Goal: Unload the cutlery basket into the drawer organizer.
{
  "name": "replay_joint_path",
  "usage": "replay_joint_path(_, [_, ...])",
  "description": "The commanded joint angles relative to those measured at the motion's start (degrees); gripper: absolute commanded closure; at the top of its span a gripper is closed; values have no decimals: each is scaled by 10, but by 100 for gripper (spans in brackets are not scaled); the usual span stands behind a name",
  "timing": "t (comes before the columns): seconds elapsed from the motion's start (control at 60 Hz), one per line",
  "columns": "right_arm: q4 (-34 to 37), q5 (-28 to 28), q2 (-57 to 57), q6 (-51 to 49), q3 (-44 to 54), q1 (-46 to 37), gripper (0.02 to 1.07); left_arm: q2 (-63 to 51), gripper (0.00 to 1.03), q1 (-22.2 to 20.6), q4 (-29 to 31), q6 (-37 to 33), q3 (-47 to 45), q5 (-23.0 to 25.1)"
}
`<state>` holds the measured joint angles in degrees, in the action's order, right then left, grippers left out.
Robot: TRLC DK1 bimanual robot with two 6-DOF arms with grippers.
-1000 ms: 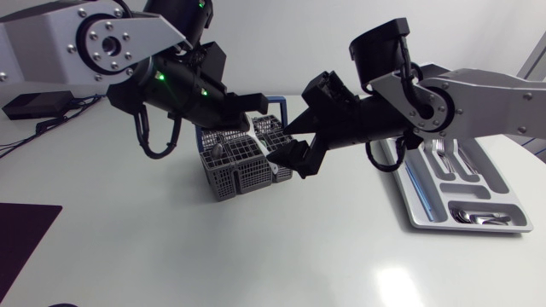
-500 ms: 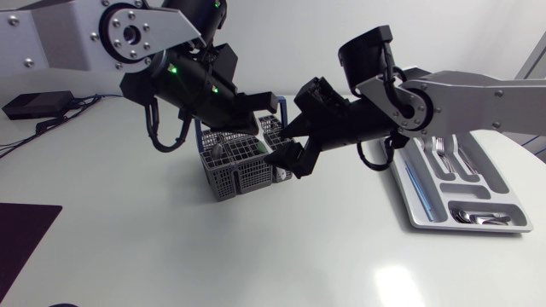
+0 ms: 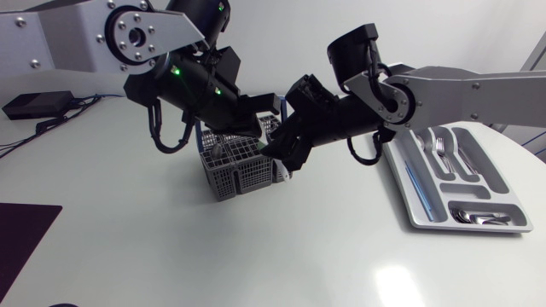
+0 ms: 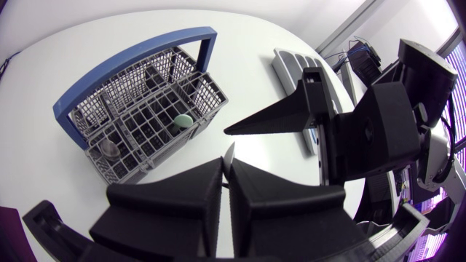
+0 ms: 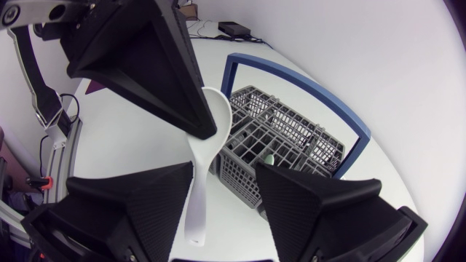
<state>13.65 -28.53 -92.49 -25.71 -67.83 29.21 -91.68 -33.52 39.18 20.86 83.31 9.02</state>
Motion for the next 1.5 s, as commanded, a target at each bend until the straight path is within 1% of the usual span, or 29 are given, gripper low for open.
replay_joint_path(0.0, [1,0,-9,2,-8,2,67,-7,98,-3,9,8,19,7])
replay_joint_path(0.167, [9,-5,-11,4,-9,2,92,-5,98,-2,11,9,19,7])
replay_joint_path(0.217, [13,-6,-13,4,-11,2,101,-5,94,-2,13,9,19,8])
replay_joint_path(0.367, [21,-7,-15,6,-11,2,101,-3,91,-2,14,10,19,9])
replay_joint_path(0.433, [22,-8,-14,6,-9,3,101,-3,78,-2,14,10,19,9])
replay_joint_path(0.533, [24,-12,-10,6,-7,2,101,-3,57,2,14,15,24,24])
replay_joint_path(0.583, [29,-13,-9,6,-5,1,101,-3,41,5,14,19,30,25])
replay_joint_path(0.6, [29,-13,-9,6,-4,1,101,-3,40,6,14,19,31,25])
replay_joint_path(0.617, [30,-15,-9,5,-3,0,101,-3,31,7,15,21,34,26])
replay_joint_path(0.65, [30,-19,-8,5,-1,-2,101,-3,23,10,16,23,38,28])
replay_joint_path(0.667, [31,-21,-7,5,0,-2,101,-3,20,11,16,25,40,28])
replay_joint_path(0.683, [34,-21,-7,4,0,-3,101,-3,15,12,20,28,43,31])
replay_joint_path(0.733, [38,-23,-6,1,2,-4,101,-3,9,16,24,33,51,34])
replay_joint_path(0.85, [43,-25,-2,-2,9,-7,101,2,6,25,27,44,63,34])
replay_joint_path(1.05, [54,-24,10,-19,26,-26,101,6,5,57,38,79,82,34])
replay_joint_path(1.133, [69,-24,20,-41,37,-43,101,-1,5,72,52,92,83,27])
replay_joint_path(1.25, [85,-28,33,-72,49,-79,101,-11,5,83,77,96,84,17])
replay_joint_path(1.333, [103,-43,39,-101,57,-108,101,-16,5,86,89,103,85,-1])
replay_joint_path(1.483, [129,-57,50,-158,77,-161,101,-23,5,79,117,112,87,-51])
